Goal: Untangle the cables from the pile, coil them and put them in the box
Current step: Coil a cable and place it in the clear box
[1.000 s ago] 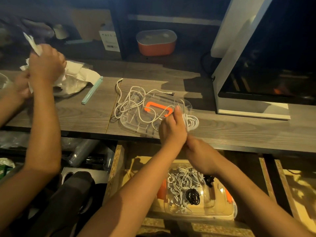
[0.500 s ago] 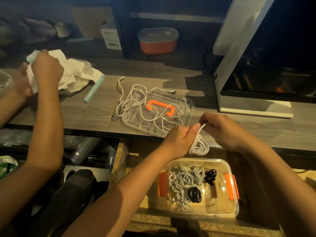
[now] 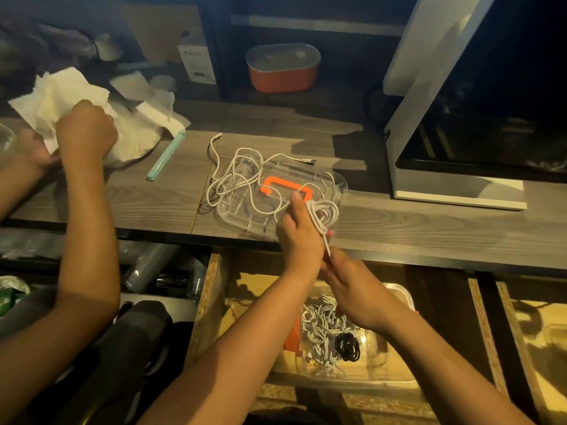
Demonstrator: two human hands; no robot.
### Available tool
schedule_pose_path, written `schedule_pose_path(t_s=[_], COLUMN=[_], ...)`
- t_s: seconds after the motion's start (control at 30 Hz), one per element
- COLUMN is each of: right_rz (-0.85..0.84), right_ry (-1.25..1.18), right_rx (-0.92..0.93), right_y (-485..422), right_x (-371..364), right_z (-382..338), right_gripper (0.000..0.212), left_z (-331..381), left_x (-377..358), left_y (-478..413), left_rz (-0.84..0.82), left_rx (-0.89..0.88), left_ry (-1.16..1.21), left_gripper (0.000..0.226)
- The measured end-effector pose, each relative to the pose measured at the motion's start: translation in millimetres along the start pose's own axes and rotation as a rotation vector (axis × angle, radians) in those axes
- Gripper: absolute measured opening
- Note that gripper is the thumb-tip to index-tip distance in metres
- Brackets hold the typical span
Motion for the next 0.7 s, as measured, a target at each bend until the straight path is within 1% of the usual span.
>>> schedule_pose_path(t_s=[0.07,0.13,0.2,0.23,0.3,0.37,0.4,0.47,0.57,0.63,0.7], right_rz=[0.056,0.186,0.302,0.334,0.383,0.435,0.457,0.471,0.409,0.349,0.310], right_ry=[0.052,0.099,0.091,0.017,-0.230,-0.486,-0.610,-0.815,-0.994,-1.032,-1.018], right_rx=[0.029,0.085,0.185,0.207,0.201,0.148,0.092,0.002,0.004,0.030,0.021], right_y=[4,6,6,5,2,3,4,6,8,7,7], right_x=[0,4,11,15,20,21,19,14,13,14,15], right_z=[-2,-5,-9,-11,-14,-17,-17,-17,-16,-15,-12], right_gripper=[0.009,0.018,0.024,0.023,0.021,0.023,0.025,0.026,0.019,0.027,0.031], left_z=[2,2,-1,-3,-7,-10,-11,-12,-15,-18,-21], left_x=[2,6,7,7,5,3,2,-1,-5,-6,-5], left_y=[-6,-14,-17,-16,-10,-5,-2,4,6,6,7], left_rz=[0.066,0.104,0.096,0.083,0.060,0.046,0.037,0.017,0.030,0.054,0.078], left_rx=[-0.014,-0.073,-0.156,-0.199,-0.269,-0.305,-0.302,-0.248,-0.074,0.043,0.088], left_ry=[-0.014,-0.082,-0.171,-0.215,-0.252,-0.248,-0.246,-0.226,-0.127,-0.094,-0.052], left_gripper=[0.043,0.045,0.046,0.045,0.043,0.043,0.042,0.042,0.048,0.050,0.049])
Point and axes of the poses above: each hand's wrist, its own y-axis away from the middle knuckle, its own x-axis out of the back of the hand, z = x × y, the point moved 1 cm from there along -y, towards the middle knuckle, and after that the axes turned 5 degrees about y, right-handed, at the moved point
